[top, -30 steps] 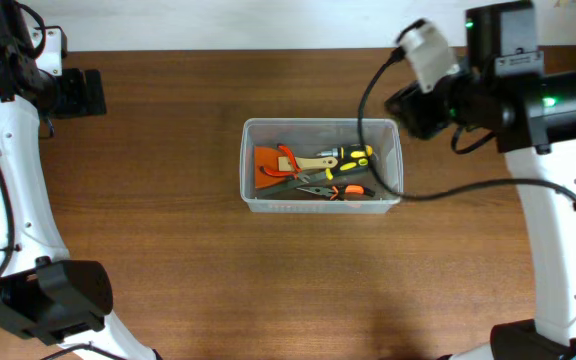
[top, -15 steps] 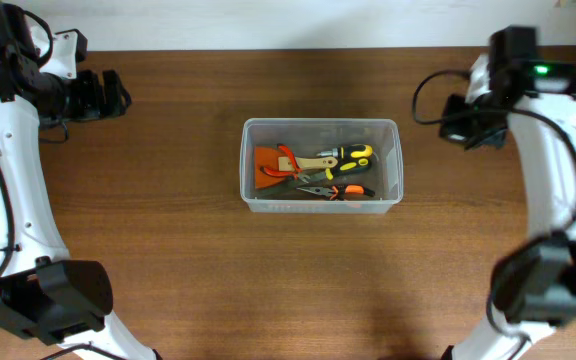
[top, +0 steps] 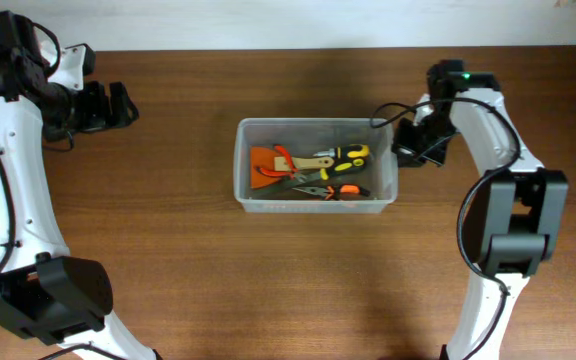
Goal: Pack container
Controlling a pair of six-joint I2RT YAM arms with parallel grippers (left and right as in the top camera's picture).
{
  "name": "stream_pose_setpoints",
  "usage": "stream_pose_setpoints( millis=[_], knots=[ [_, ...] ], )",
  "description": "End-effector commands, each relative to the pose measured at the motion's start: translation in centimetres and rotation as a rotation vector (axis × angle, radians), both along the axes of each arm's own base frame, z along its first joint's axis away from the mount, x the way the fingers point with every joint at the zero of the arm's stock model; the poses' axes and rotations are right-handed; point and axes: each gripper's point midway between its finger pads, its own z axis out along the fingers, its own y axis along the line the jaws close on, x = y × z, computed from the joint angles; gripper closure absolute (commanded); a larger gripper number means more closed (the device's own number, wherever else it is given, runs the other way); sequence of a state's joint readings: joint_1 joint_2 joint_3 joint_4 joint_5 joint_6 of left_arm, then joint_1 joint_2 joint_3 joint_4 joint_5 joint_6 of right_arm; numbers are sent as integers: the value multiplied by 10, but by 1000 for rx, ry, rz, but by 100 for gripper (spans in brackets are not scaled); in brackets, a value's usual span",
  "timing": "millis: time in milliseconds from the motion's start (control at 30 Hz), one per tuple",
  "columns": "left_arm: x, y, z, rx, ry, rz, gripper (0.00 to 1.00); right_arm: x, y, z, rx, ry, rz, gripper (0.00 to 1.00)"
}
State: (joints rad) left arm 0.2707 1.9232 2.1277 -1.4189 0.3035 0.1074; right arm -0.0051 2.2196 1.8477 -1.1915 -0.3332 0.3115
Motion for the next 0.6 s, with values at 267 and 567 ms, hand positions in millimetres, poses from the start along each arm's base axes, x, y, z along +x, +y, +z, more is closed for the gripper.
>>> stream_pose_setpoints(
  millis=[267, 567],
  knots=[
    [-1, 0, -6, -12, 19, 10, 1, 9, 31, 5, 68, -50, 41, 96],
    [-1, 0, -6, -12, 19, 10, 1, 21, -11, 87, -38, -229, 74, 96]
  ],
)
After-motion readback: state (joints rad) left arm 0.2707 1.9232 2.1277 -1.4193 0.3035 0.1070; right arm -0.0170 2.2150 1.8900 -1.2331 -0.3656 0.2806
